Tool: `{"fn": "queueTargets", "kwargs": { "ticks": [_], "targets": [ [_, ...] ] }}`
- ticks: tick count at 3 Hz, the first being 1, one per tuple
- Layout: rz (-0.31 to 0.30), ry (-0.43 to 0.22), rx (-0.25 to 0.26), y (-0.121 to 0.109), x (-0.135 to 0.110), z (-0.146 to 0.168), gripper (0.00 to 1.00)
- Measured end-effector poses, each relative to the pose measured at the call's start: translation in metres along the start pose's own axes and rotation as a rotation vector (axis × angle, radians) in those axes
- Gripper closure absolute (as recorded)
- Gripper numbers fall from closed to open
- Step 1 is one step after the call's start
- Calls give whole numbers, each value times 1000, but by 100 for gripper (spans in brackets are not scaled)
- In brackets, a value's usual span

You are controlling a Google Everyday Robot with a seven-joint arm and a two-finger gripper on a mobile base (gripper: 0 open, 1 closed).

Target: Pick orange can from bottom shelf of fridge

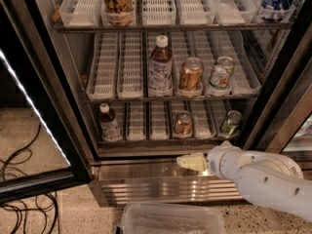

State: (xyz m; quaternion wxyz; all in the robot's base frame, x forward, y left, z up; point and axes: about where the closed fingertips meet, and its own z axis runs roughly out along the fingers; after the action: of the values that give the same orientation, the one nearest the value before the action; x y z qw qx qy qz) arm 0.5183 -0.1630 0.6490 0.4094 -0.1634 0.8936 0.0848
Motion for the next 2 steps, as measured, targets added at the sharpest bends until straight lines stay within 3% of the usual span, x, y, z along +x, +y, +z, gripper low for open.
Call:
{"fn": "queueTargets", "kwargs": {
  "ticks": [1, 2],
  "targets": [
    [30, -28, -16, 5, -1, 9, 0],
    [133, -67, -4, -8, 21, 29, 0]
  ]
}}
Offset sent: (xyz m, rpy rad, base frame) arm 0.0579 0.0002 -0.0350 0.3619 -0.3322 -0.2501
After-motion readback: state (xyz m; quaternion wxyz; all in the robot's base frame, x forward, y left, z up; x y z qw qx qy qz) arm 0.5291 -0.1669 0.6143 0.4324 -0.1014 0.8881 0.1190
